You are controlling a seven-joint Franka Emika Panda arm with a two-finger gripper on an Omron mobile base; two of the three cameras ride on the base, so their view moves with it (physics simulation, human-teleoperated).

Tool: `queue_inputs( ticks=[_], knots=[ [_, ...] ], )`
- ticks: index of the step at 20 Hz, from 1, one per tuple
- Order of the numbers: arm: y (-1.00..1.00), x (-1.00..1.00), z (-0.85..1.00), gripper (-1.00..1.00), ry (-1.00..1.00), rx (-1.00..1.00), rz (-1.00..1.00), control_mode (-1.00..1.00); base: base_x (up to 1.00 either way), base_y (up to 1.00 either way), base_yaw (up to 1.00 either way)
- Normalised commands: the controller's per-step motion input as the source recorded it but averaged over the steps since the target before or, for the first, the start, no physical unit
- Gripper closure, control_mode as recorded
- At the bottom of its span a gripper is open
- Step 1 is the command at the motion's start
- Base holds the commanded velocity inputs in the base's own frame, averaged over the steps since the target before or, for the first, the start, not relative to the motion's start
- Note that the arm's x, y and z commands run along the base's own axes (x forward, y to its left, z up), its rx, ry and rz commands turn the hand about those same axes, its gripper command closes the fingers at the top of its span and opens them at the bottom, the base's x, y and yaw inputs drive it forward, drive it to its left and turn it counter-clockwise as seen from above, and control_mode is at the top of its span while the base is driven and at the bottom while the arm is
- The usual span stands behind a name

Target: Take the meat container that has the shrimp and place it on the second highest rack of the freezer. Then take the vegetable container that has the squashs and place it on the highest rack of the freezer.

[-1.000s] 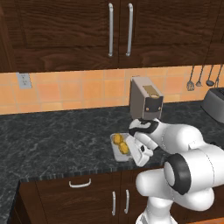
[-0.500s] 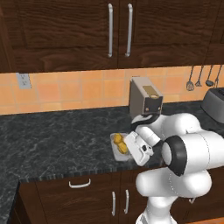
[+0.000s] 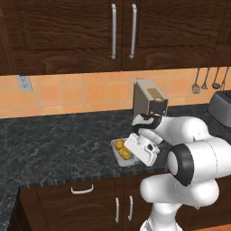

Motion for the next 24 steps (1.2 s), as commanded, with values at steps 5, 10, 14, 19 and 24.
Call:
queue_inputs(
  ticks=[5, 10, 14, 19, 24],
  knots=[
    [-0.25, -0.97, 0.12, 1.0, -0.13, 0.06, 0.0, -1.0, 0.0, 0.0, 0.0],
    [-0.25, -1.0, 0.44, 1.0, -0.33, 0.01, 0.0, -1.0, 0.0, 0.0, 0.0],
    [-0.23, -0.95, 0.86, 1.0, -0.25, 0.0, 0.09, -1.0, 0.0, 0.0, 0.0],
    [-0.28, -0.4, 1.0, 1.0, 0.0, -0.05, 0.46, -1.0, 0.0, 0.0, 0.0],
    [-0.3, -0.43, 0.95, 1.0, 0.0, -0.08, 0.73, -1.0, 0.0, 0.0, 0.0]
  ],
)
